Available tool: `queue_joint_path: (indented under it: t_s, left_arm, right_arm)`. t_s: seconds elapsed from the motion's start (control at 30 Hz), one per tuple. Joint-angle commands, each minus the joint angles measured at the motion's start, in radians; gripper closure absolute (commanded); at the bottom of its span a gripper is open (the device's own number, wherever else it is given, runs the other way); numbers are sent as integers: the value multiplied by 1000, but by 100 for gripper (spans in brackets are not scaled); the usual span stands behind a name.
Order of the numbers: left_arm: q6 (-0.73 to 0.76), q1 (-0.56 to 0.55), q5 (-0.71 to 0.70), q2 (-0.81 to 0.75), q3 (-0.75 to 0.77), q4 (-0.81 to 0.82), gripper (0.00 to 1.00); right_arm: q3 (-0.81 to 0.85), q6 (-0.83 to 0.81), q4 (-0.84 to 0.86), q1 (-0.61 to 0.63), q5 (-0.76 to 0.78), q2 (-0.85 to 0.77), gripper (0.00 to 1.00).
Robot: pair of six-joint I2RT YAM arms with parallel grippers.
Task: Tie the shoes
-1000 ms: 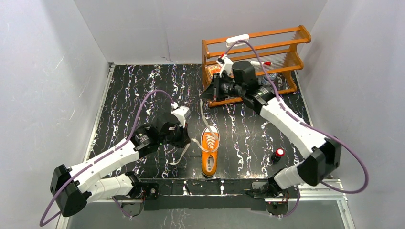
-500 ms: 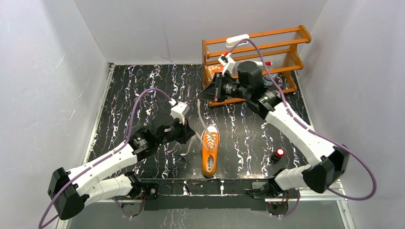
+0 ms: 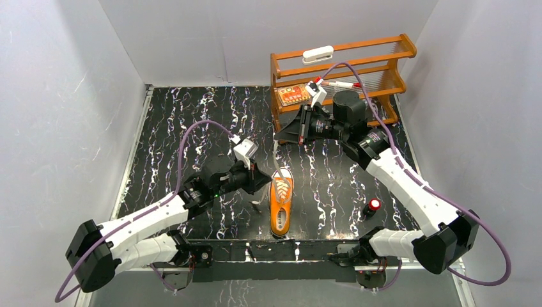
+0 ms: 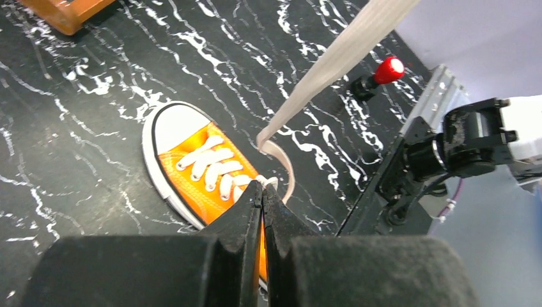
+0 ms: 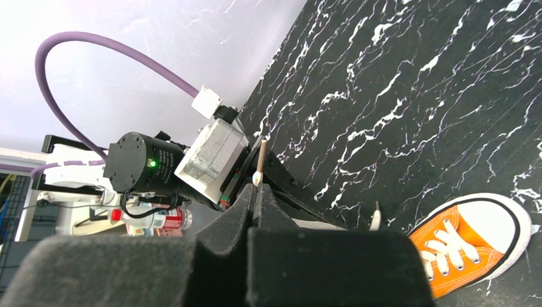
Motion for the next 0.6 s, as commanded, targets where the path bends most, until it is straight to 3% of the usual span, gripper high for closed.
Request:
queue_joint_path:
  t_s: [0.0, 0.57]
  left_arm:
    - [-9, -1, 87, -2, -25, 125, 100]
    - [4, 15, 125, 88, -46, 288, 100]
  right_arm:
    - [-3, 32, 82, -3, -51, -10, 100]
    - [-20, 71, 57, -3, -53, -61, 100]
